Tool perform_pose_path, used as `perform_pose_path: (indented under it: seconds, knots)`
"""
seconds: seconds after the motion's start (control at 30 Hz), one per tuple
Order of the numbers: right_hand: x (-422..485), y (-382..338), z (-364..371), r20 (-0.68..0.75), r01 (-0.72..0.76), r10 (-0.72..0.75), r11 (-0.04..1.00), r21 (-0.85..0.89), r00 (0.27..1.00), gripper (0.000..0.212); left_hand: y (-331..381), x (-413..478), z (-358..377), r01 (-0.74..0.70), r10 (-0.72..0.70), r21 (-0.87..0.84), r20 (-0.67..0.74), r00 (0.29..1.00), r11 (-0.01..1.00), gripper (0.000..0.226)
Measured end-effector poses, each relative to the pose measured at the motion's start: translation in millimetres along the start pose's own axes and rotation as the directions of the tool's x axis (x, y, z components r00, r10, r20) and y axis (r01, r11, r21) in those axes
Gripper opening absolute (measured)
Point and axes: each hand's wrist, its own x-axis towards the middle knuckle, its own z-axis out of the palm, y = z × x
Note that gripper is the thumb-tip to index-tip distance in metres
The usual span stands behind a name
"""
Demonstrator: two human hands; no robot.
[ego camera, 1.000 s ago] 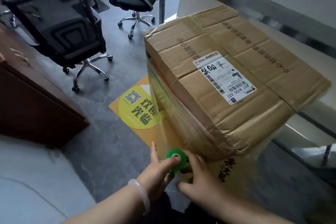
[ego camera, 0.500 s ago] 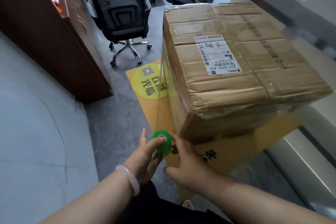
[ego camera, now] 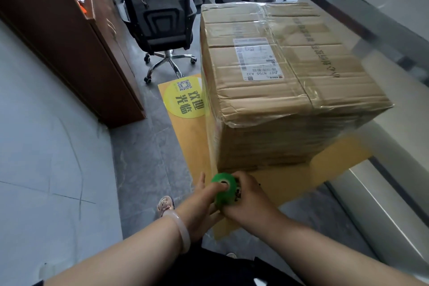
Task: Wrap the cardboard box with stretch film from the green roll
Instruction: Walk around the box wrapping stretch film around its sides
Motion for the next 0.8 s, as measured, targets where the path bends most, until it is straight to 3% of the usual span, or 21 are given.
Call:
perform_pose_path:
  seconds: [0.13, 0.23, 0.33, 0.43, 0.63, 0.8]
  knots:
    - [-7.3, 11.0, -20.0, 0.018, -0.032, 0.032, 0.999, 0.005, 0.999, 0.048, -4.9, 0.2, 27.1, 0.008, -0.009, 0.022, 0.010, 1.000, 1.000, 0.093]
    - [-10.1, 21.3, -35.1, -0.063, 0.008, -0.011, 0.999, -0.039, 0.998, 0.045, -9.7, -3.3, 45.4, 0.057, -0.058, 0.033, 0.019, 0.998, 0.998, 0.094]
    - [-11.5, 28.0, -47.1, -0.114, -0.001, 0.001, 1.000, 0.003, 0.994, 0.042, -13.5, 2.2, 58.3, 0.115, -0.116, 0.055, 0.011, 0.993, 0.992, 0.051]
    - [-13.9, 33.5, -56.3, -0.085, -0.030, 0.030, 1.000, 0.004, 0.996, 0.070, -6.1, 12.2, 63.5, 0.167, -0.169, 0.040, 0.056, 0.984, 0.985, 0.024]
    - [-1.4, 43.1, -79.2, 0.007, -0.043, 0.043, 0.999, -0.019, 0.999, 0.067, 3.8, 34.9, 71.2, 0.233, -0.245, 0.122, 0.095, 0.965, 0.965, 0.016]
    - [11.4, 44.2, -90.6, -0.049, 0.014, -0.019, 0.995, -0.098, 0.999, 0.061, 9.0, 48.2, 74.0, 0.218, -0.232, 0.151, 0.075, 0.970, 0.964, 0.024]
